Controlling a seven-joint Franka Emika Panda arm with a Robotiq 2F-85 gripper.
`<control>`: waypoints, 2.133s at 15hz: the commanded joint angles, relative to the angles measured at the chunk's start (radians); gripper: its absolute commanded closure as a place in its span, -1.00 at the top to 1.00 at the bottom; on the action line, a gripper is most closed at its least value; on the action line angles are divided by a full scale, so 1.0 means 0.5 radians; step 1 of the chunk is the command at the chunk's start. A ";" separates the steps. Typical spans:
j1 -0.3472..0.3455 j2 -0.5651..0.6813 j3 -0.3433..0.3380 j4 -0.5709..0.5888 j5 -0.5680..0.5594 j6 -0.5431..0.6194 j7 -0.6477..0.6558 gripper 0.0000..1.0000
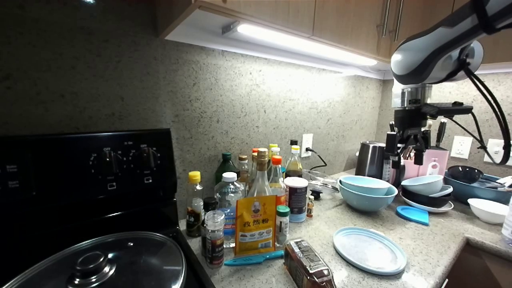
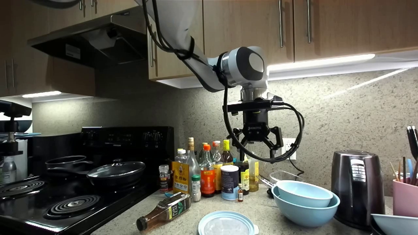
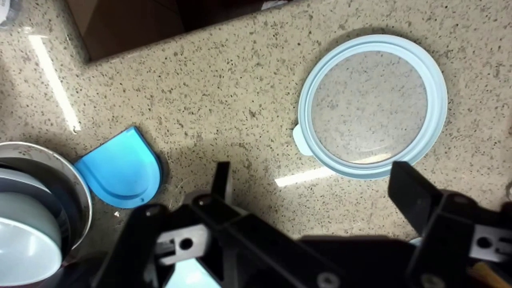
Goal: Pick the bowl and put it on the plate
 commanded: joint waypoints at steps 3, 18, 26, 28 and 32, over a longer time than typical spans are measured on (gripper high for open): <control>-0.002 0.193 0.061 0.224 0.016 -0.011 0.121 1.00; -0.097 0.910 0.106 1.042 0.037 -0.335 0.237 1.00; -0.140 1.029 0.118 1.190 0.092 -0.554 0.243 1.00; -0.155 1.070 0.119 1.230 0.090 -0.628 0.241 1.00; -0.186 1.130 0.117 1.284 0.088 -0.697 0.243 1.00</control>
